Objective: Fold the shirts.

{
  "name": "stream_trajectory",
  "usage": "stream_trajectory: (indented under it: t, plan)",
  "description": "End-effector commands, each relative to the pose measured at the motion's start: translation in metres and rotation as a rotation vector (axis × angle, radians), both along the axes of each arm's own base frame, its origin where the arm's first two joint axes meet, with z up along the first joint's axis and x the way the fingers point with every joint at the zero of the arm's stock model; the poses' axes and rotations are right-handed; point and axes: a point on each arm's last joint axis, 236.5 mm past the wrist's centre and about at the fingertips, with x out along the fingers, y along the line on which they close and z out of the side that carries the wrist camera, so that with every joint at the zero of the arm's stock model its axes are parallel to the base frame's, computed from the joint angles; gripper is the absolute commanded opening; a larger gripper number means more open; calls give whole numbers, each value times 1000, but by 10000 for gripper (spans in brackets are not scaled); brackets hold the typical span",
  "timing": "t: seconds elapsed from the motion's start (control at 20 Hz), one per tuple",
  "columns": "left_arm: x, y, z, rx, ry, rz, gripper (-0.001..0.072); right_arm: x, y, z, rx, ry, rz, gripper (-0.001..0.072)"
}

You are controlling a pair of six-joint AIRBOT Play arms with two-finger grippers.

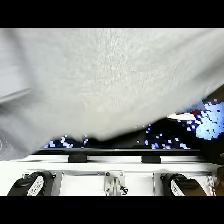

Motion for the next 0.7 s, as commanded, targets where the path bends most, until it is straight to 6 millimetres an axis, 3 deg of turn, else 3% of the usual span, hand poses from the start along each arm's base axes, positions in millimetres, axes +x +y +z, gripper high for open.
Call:
stream_trajectory:
  t: [0.0, 0.2, 0.3, 0.35, 0.5, 0.65]
  plan:
    - [70, 16, -109, 10, 369, -1, 30, 50, -10, -108, -19, 411, -38, 68]
    - [152, 32, -277, -70, 825, -45, 30, 107, 8, -272, 21, 918, 24, 68]
    - [183, 33, -350, -113, 1004, -70, 30, 145, 19, -337, 61, 1021, 59, 68]
    - [197, 29, -378, -132, 1064, -93, 30, 165, 28, -363, 95, 1036, 82, 68]
    - [252, 9, -434, -186, 1069, -141, 30, 223, 43, -416, 187, 986, 97, 68]
    - [300, 10, -469, -245, 1002, -72, 30, 265, 41, -444, 242, 898, 58, 68]
